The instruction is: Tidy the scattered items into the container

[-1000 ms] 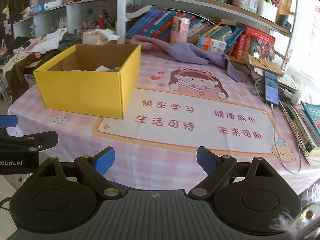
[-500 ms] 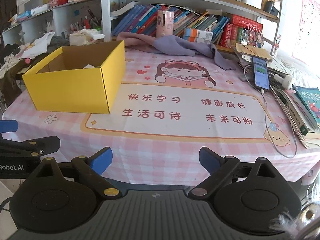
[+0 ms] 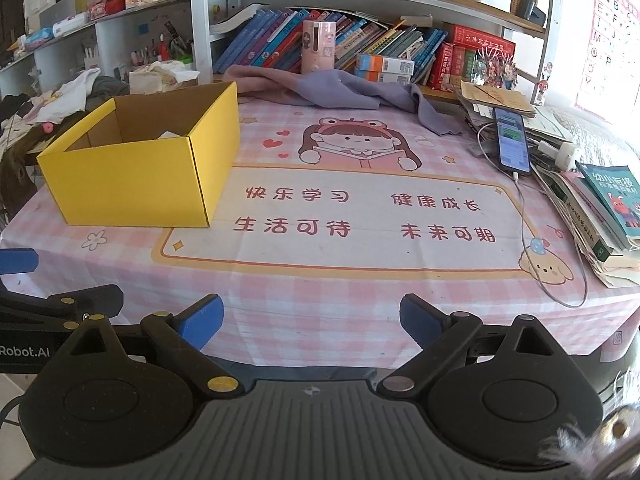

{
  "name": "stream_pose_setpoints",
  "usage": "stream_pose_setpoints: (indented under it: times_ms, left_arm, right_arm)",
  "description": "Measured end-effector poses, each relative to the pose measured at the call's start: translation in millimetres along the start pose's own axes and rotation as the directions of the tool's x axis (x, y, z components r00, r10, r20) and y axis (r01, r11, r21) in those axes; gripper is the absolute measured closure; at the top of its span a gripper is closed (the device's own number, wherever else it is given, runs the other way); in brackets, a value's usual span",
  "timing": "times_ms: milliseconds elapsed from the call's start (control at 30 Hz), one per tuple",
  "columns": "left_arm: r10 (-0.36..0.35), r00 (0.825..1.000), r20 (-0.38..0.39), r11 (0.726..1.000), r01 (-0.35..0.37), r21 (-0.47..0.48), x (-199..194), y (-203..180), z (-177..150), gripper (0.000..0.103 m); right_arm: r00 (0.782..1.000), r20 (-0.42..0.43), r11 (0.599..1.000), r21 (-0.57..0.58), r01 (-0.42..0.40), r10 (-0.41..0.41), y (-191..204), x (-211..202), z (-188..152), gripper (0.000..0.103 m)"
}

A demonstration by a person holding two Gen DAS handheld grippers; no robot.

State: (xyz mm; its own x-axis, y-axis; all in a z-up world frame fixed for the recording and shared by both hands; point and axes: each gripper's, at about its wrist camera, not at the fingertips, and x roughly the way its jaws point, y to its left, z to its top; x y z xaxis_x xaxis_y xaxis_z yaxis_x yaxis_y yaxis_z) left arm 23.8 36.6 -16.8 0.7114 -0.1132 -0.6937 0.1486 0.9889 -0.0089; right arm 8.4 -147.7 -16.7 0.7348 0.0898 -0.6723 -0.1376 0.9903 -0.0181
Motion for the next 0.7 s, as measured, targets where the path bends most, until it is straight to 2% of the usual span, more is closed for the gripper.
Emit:
stream_pose_setpoints:
  times_ms: [467, 700]
  left_arm:
    - [-0.009, 1.000, -0.006, 1.000, 0.009, -0.025, -2.6, 5.5, -2.1, 0.000]
    - [0.009, 1.000, -0.011, 0.999, -0.010, -0.035, -0.1, 4.3, -2.9, 0.000]
  right_arm:
    - [1.000, -0.003, 1.000, -0.011, -0.012, 0.012, 6.0, 0.6, 1.8, 0.007]
    - [1.000, -0.005, 1.000, -0.011, -0.012, 0.012, 7.2, 0.9, 1.5, 0.006]
